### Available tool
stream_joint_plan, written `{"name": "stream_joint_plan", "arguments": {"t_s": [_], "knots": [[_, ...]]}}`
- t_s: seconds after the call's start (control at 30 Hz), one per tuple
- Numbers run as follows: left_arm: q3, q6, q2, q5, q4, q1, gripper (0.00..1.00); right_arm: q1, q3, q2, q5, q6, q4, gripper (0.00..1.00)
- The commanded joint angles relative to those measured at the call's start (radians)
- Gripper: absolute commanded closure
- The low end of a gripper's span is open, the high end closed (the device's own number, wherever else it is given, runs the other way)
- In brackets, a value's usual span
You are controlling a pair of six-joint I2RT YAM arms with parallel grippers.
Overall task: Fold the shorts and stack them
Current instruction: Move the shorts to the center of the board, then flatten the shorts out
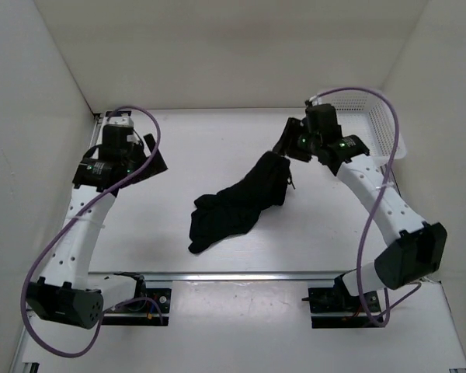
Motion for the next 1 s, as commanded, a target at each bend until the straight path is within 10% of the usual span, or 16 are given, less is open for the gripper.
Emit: {"name": "stream_joint_plan", "arguments": {"t_s": [0.0, 0.33, 0.5, 0.7, 0.9, 0.97], "knots": [[-0.082, -0.026, 0.030, 0.073, 0.005, -0.036, 0.00, -0.053, -0.067, -0.003, 0.051, 0.028, -0.013, 0.38], [-0.141, -0.045, 0.311, 0.145, 0.111, -0.151, 0.00, -0.110, -0.314, -0.090, 0.051, 0.028, -0.049, 0.28], [-0.079, -0.054, 0.480, 0.176, 0.137, -0.209, 0.00, -0.119, -0.313, 0.041, -0.021, 0.067, -0.021, 0.02], [-0.032, -0.042, 0.650, 0.273, 0.200, -0.231, 0.00, -0.165, -0.349, 0.216, -0.176, 0.153, 0.126, 0.10], [0.036, -0.032, 0.707, 0.283, 0.200, -0.243, 0.52, -0.156, -0.311, 0.353, -0.188, 0.165, 0.193, 0.47], [0.051, -0.032, 0.716, 0.283, 0.200, -0.243, 0.85, -0.147, -0.285, 0.396, -0.188, 0.165, 0.204, 0.64]]}}
